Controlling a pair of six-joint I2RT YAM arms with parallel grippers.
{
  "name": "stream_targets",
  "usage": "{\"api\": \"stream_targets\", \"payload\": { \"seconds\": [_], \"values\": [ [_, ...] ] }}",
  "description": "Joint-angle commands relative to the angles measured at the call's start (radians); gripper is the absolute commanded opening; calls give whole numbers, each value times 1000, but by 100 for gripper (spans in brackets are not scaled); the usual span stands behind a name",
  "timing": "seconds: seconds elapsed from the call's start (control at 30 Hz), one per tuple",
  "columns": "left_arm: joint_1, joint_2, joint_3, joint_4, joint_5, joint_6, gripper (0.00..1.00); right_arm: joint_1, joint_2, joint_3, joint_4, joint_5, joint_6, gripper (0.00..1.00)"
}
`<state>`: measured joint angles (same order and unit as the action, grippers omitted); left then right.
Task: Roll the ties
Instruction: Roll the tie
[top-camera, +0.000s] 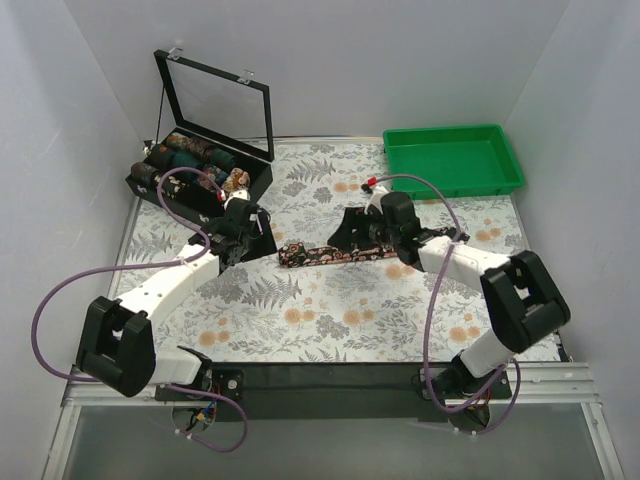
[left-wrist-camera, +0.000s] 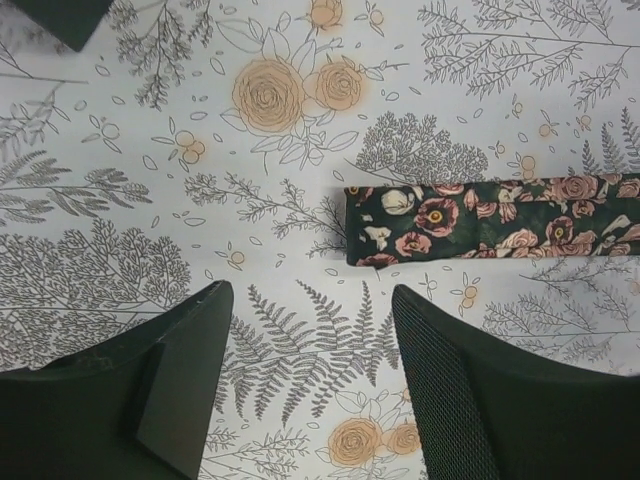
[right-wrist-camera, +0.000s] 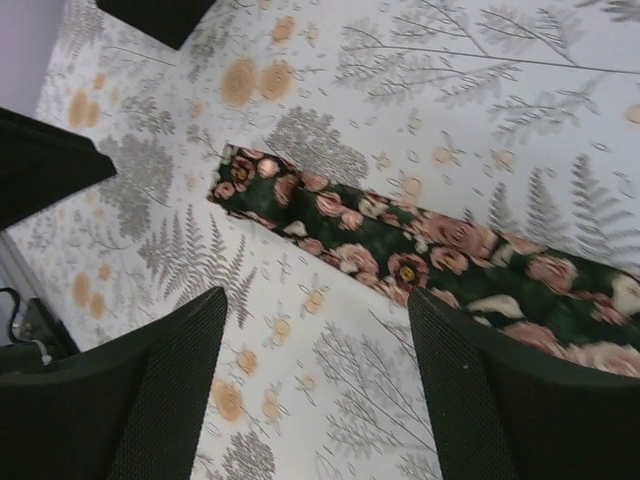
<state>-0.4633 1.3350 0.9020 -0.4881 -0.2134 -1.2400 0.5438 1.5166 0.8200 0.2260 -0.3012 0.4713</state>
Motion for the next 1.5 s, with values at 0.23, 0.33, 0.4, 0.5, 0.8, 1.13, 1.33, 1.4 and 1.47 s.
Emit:
{"api": "stream_targets", "payload": {
  "seconds": [0.23, 0.33, 0.4, 0.5, 0.8, 1.13, 1.33, 1.4, 1.47],
  "values": [
    [54, -62, -66, 77, 161, -61, 59, 93, 280, 205, 216, -13, 190, 61],
    [57, -54, -66, 77, 178, -70, 59, 100, 333, 229, 234, -4, 211, 56],
    [57, -48, -67, 77, 184, -87, 59, 107, 364, 248, 249, -12, 224, 52],
    [57, -36, -84, 95, 201, -114, 59, 126, 390, 257, 257, -3, 233, 51],
    [57, 7, -156, 195, 267, -253, 59, 142, 424, 212, 311, -13, 268, 34],
    [58, 52, -190, 269, 282, -295, 59, 159, 436, 169, 375, -27, 305, 26],
    [58, 69, -201, 310, 276, -312, 59, 163, 445, 140, 417, -33, 329, 25],
    [58, 78, -209, 324, 276, -314, 59, 163, 447, 137, 424, -33, 331, 25],
    [58, 89, -215, 347, 287, -317, 59, 163, 452, 137, 427, -36, 331, 25]
  ]
}}
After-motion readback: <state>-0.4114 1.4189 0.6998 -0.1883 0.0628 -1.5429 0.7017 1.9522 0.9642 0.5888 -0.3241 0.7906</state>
